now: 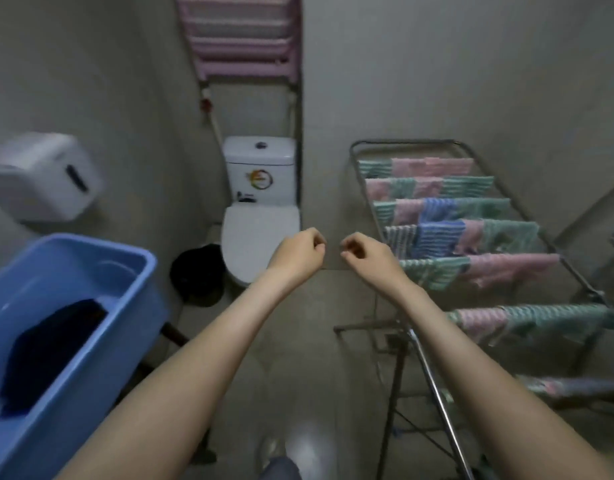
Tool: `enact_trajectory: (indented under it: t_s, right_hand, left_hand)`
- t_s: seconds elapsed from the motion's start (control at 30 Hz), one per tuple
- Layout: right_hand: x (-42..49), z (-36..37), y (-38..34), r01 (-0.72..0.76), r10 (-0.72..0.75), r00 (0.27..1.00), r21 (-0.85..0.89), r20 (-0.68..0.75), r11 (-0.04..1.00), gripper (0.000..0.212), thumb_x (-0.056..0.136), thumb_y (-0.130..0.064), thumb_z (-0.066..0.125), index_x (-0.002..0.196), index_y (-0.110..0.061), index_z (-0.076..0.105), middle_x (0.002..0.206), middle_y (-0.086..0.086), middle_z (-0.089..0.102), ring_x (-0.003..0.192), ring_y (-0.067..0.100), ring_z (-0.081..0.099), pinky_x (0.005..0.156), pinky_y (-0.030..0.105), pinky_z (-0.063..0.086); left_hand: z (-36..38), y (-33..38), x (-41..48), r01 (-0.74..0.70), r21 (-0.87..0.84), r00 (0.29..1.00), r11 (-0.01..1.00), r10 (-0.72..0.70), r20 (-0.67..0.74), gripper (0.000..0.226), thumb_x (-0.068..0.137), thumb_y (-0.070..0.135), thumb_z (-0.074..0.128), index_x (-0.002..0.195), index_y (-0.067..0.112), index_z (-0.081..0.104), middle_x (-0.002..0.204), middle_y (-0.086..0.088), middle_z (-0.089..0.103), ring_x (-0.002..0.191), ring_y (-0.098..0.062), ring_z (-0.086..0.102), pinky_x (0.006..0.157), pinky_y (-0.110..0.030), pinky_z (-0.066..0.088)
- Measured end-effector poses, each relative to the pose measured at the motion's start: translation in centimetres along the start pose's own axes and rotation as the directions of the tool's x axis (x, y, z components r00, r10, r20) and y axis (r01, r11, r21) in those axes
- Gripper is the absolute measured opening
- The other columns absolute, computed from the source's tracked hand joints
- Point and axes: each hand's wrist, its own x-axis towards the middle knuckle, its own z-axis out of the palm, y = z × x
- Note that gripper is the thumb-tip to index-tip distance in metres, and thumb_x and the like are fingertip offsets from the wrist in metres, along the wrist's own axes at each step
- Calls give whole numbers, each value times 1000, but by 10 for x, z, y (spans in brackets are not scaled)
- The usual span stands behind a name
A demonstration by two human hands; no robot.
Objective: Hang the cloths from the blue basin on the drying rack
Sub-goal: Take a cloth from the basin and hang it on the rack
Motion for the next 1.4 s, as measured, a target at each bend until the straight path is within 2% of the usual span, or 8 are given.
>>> enact_trajectory:
  t_s: [0.33, 0.6, 0.77, 0.87, 0.97, 1.17, 1.27, 1.4]
  right_hand:
    - [113, 168, -187, 418, -404, 828, 51, 389, 907, 25, 89, -10, 56, 114, -10, 58, 104, 6, 63, 96, 19, 57, 84, 27, 42]
    - [127, 329, -291, 554, -502, 504, 183, 702, 812, 31, 87, -8, 58, 118, -8, 56, 107, 11, 64, 96, 23, 57, 84, 24, 38]
    - [121, 414, -315, 727, -430, 182, 174, 884, 665, 36, 85, -5, 54, 120, -6, 51, 121, 15, 58, 114, 31, 54, 86, 29, 38]
    - [114, 459, -311, 855, -380, -5, 201, 925, 479, 59, 82, -7, 56, 138, -14, 40, 140, 13, 46, 130, 30, 42, 104, 36, 36]
    - [112, 489, -307, 944, -341, -116, 211, 933, 255, 82, 83, -9, 58, 151, -17, 12, 154, 14, 22, 140, 32, 26, 114, 42, 26]
    - [104, 508, -313, 967, -439, -246, 251, 864, -48, 48, 93, -7, 45, 140, -11, 37, 142, 16, 33, 130, 32, 31, 99, 42, 39]
    - [104, 509, -318, 941, -484, -314, 337, 817, -42, 36, 88, -15, 53, 124, -10, 51, 133, 13, 38, 123, 30, 34, 94, 35, 34]
    - [115, 488, -337, 832, -530, -347, 514, 774, 206, 17, 85, -22, 59, 96, -21, 47, 108, 6, 52, 105, 24, 48, 84, 31, 31]
  left_hand:
    - [-130, -203, -36, 472, -149, 813, 869, -494, -307, 23, 95, 19, 43, 101, 9, 63, 104, -12, 67, 100, -30, 59, 77, -31, 42]
    - [-176, -340, -118, 762, -349, 412, 545, -825, -388, 21, 93, 14, 48, 88, 6, 66, 101, -21, 67, 100, -35, 60, 86, -36, 44]
    - [-174, -379, -162, 840, -429, 202, 331, -926, -318, 18, 93, 11, 47, 95, 5, 64, 106, -17, 64, 105, -33, 57, 87, -35, 42]
    - [-170, -382, -177, 852, -459, 156, 253, -958, -239, 9, 91, 10, 51, 82, 10, 53, 81, -5, 51, 87, -25, 53, 73, -33, 39]
    - [-166, -381, -182, 847, -501, 92, 178, -977, -192, 3, 90, 8, 54, 93, 9, 54, 88, -7, 51, 88, -22, 51, 71, -28, 36]
    - [-153, -383, -190, 786, -613, 19, -81, -988, 154, 48, 89, 26, 62, 131, 11, 44, 127, -12, 53, 110, -28, 56, 84, -36, 54]
    - [-144, -383, -192, 735, -656, 15, -172, -963, 269, 54, 89, 30, 63, 135, 16, 40, 127, -9, 51, 112, -27, 54, 89, -39, 53]
    - [-149, -385, -188, 720, -694, 138, 3, -981, 138, 60, 87, 27, 65, 138, 16, 34, 135, -6, 45, 118, -24, 47, 91, -34, 45]
